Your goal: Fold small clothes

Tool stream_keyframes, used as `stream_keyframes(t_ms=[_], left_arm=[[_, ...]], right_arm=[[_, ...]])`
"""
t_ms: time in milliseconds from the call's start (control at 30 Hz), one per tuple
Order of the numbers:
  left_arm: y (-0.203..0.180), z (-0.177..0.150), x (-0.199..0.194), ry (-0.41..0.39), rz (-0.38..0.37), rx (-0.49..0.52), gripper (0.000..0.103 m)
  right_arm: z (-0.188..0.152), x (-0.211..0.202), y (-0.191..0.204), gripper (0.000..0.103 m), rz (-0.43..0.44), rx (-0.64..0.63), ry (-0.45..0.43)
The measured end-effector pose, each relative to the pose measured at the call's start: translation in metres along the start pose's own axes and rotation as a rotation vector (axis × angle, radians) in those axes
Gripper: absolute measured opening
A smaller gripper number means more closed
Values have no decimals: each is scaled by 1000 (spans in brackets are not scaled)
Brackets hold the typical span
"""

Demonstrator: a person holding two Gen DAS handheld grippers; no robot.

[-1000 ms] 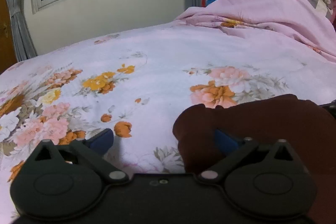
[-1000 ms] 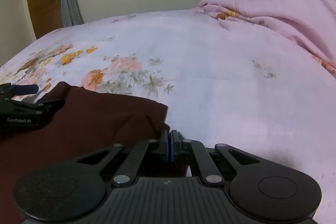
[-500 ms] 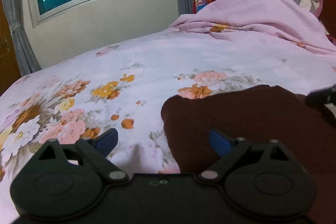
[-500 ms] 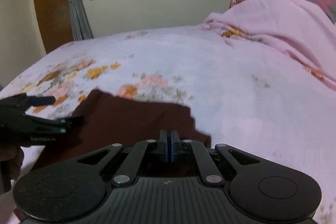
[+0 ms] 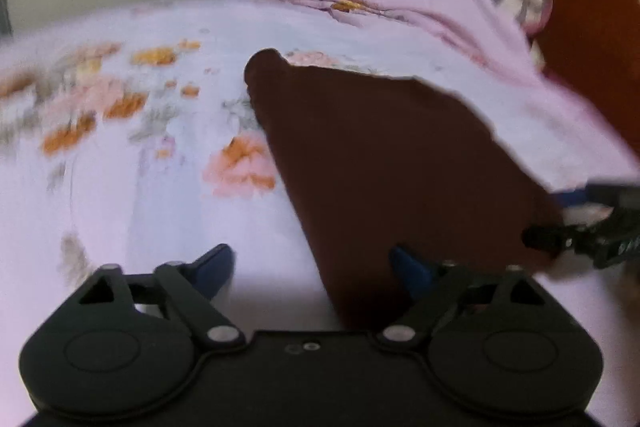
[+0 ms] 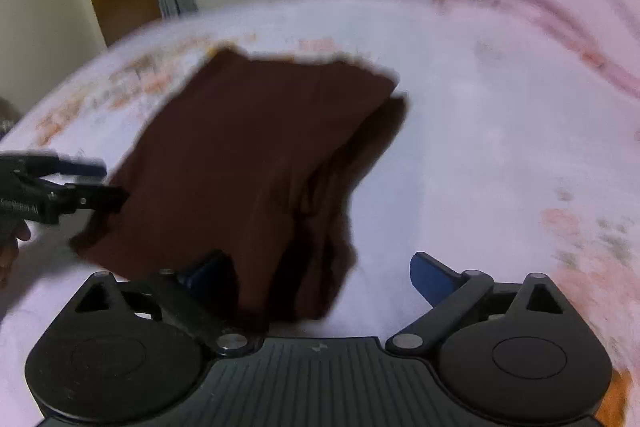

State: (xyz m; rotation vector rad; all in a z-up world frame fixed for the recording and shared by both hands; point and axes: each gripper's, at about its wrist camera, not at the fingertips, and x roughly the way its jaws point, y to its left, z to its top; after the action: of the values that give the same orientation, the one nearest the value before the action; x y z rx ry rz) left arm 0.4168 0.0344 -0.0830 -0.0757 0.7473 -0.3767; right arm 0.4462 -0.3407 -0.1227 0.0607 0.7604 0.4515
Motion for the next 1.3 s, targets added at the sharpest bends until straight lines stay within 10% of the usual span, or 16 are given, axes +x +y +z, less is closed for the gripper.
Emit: stream_keyframes(t_ms=[133, 300, 433, 567, 600, 633, 1000, 1133, 1300], left_arm=[[27, 10, -9, -96, -152, -72, 86], [61, 34, 68, 14, -354, -215, 76], [86, 48, 111, -15, -533, -339, 61], [73, 56, 122, -28, -491, -258, 31], [66, 54, 117, -47, -468, -243, 26], [64, 54, 105, -94, -451, -224, 25], [1, 47, -184, -587, -410, 83, 23], [17, 52, -186, -518, -352, 53, 24], [75, 23, -81, -305, -265, -104, 25]], right_arm=[[14, -25, -41, 97, 125, 220, -155], [53, 49, -96, 96, 340, 520, -51], [72, 96, -103, 59, 363, 513, -6], [91, 116, -85, 54, 399, 412, 28], [97, 114, -75, 28, 379, 364, 27], [100, 108, -67, 28, 359, 330, 15], [112, -118, 59, 27, 494, 31, -398], [122, -92, 73, 27, 543, 102, -329], [117, 37, 58, 29, 499, 251, -139]])
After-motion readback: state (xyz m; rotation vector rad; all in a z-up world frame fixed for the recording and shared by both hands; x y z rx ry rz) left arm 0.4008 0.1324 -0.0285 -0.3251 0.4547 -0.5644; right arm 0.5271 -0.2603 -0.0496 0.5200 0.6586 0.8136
